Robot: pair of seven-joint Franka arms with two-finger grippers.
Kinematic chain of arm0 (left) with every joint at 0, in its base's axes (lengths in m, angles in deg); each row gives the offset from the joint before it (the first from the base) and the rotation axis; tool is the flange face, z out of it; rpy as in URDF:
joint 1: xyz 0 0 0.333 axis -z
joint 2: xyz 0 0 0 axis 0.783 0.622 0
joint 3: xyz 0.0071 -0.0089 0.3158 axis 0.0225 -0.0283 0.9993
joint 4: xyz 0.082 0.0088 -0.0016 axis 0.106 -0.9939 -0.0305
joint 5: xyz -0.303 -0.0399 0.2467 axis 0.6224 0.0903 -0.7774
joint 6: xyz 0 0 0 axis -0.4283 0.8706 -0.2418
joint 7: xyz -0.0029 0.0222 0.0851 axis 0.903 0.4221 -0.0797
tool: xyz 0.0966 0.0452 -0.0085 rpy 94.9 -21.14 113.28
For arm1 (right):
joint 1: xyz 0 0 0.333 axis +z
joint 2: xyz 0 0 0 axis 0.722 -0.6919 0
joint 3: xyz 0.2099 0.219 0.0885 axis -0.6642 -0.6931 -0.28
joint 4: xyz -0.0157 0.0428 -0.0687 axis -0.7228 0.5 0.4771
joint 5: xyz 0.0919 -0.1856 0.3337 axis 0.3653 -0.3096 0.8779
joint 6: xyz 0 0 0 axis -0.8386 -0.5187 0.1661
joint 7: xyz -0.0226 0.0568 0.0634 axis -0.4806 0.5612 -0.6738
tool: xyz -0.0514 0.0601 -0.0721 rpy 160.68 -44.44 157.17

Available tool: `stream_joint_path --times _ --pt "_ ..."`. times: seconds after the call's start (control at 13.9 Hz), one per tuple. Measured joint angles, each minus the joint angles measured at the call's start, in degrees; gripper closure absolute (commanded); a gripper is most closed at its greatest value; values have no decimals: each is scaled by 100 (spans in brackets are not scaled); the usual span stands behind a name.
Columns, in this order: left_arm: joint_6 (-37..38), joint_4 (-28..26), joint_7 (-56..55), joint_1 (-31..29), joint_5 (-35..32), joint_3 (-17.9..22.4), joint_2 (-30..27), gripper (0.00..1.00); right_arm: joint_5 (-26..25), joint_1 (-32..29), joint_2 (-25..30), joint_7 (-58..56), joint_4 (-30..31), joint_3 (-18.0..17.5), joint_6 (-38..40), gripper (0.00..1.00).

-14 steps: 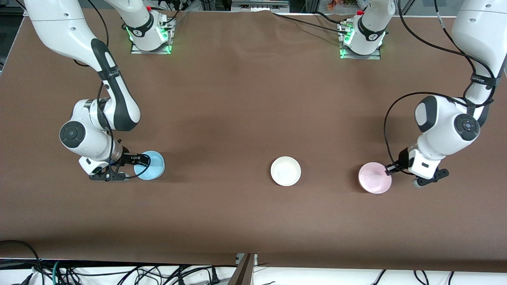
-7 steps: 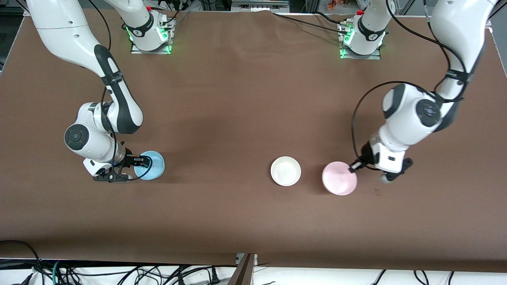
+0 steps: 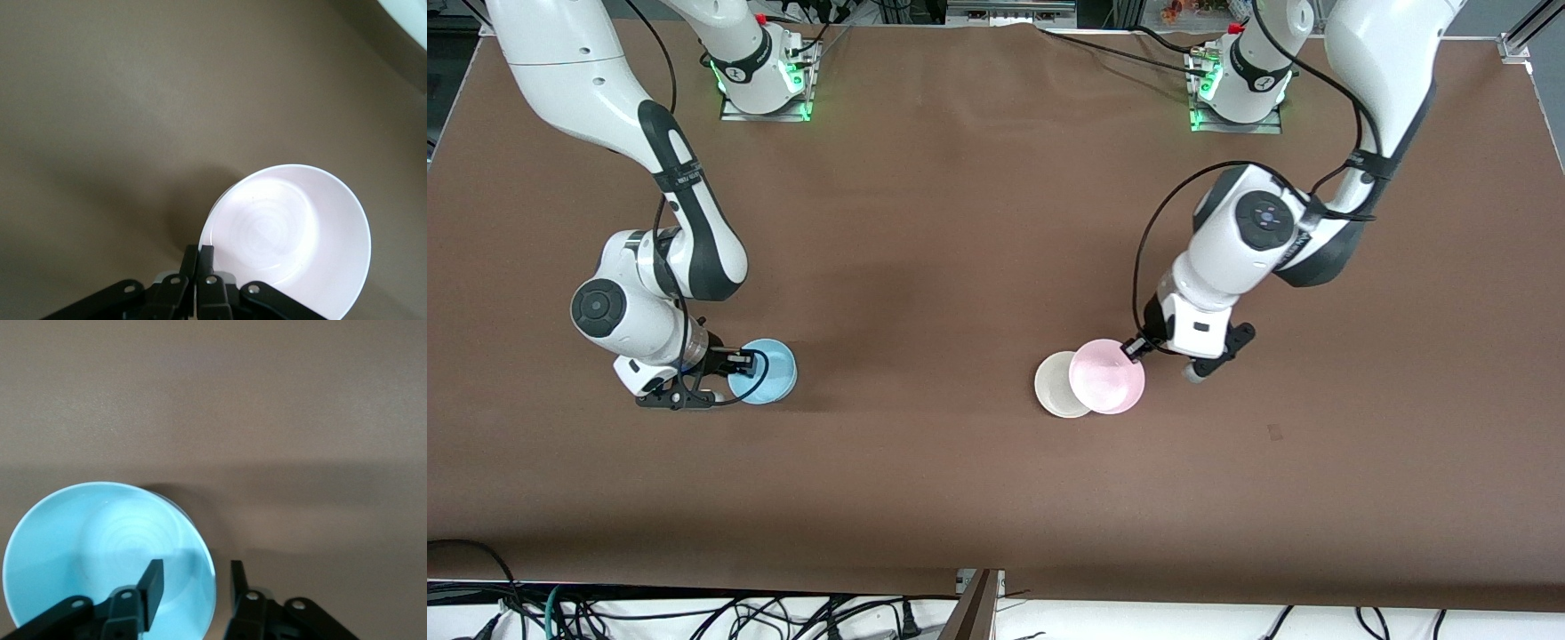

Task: Stack pink and blue bowls on white bowl
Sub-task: 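Carry the pink bowl over the white bowl while the right gripper grasps the blue bowl, then lower the pink bowl into the white bowl with the left gripper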

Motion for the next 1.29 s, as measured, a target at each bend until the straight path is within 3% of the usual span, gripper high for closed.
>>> stream_joint_path --times 0.22,0.5,1.29 --pt "-6 22 -684 196 -467 8 221 100 5 0 0 -1 -1 0 -1 70" --pt "-17 235 -1050 371 -515 18 443 100 15 -1 0 -2 -2 0 -1 81" --pt "-229 344 -1366 786 -613 368 670 100 37 -1 0 -3 -42 0 1 93"
